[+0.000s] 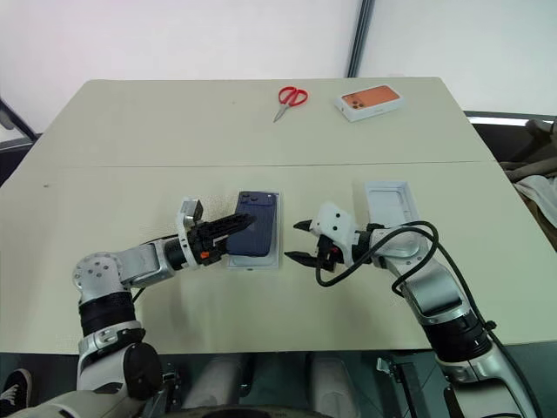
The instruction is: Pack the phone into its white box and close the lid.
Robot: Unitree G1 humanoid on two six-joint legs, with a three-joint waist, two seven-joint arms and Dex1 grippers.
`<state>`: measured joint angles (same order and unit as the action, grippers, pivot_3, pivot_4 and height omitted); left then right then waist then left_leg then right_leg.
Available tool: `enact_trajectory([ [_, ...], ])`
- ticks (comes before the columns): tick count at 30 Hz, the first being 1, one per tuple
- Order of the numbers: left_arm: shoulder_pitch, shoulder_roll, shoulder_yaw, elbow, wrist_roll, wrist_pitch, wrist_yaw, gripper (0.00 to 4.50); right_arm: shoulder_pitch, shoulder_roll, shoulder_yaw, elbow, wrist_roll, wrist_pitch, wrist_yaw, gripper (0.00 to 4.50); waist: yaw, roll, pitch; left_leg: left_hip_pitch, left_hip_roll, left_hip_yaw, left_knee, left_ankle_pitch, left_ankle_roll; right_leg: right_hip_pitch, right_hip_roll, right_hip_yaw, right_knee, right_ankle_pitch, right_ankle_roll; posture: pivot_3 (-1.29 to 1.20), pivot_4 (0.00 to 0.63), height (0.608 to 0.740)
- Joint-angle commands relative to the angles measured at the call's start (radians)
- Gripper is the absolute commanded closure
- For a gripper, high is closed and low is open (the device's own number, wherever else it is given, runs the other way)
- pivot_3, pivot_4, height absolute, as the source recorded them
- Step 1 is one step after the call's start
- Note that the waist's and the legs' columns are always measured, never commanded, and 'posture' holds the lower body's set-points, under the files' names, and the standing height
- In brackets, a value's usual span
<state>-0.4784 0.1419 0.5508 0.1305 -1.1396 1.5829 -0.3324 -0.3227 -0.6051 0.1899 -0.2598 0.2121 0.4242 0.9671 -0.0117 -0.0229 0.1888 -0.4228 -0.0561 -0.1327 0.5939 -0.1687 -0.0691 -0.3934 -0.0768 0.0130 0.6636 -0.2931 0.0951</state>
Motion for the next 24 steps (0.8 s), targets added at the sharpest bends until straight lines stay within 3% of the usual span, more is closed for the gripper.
enact_trajectory([
  [1,0.007,0.033,-0.023,-0.015,0.001,-0.01,-0.017,0.35,-0.013,0.006,-0.005,-0.009,0.006,-0.023,-0.007,1.37,-0.003,0.0,0.0,0.0,0.0,0.0,0.0,0.0,0.0,0.0,0.0,0.0,0.0,0.0,0.0,0.0,0.15,0.74],
  [16,-0.014,0.114,-0.043,-0.06,-0.037,-0.02,-0.054,0.35,-0.035,0.03,0.025,0.025,-0.008,-0.051,-0.017,1.37,-0.001,0.0,0.0,-0.001,0.001,0.0,-0.001,0.0,0.0,-0.002,0.0,0.0,0.0,0.0,0.0,0.0,0.15,0.74],
  [24,0.003,0.13,-0.124,-0.099,-0.021,-0.048,-0.078,0.35,-0.052,0.032,0.029,0.04,-0.014,-0.057,-0.016,1.37,0.0,0.0,0.0,-0.002,0.0,0.0,0.0,0.0,0.0,-0.002,0.0,0.0,0.0,0.0,0.0,0.0,0.15,0.74],
])
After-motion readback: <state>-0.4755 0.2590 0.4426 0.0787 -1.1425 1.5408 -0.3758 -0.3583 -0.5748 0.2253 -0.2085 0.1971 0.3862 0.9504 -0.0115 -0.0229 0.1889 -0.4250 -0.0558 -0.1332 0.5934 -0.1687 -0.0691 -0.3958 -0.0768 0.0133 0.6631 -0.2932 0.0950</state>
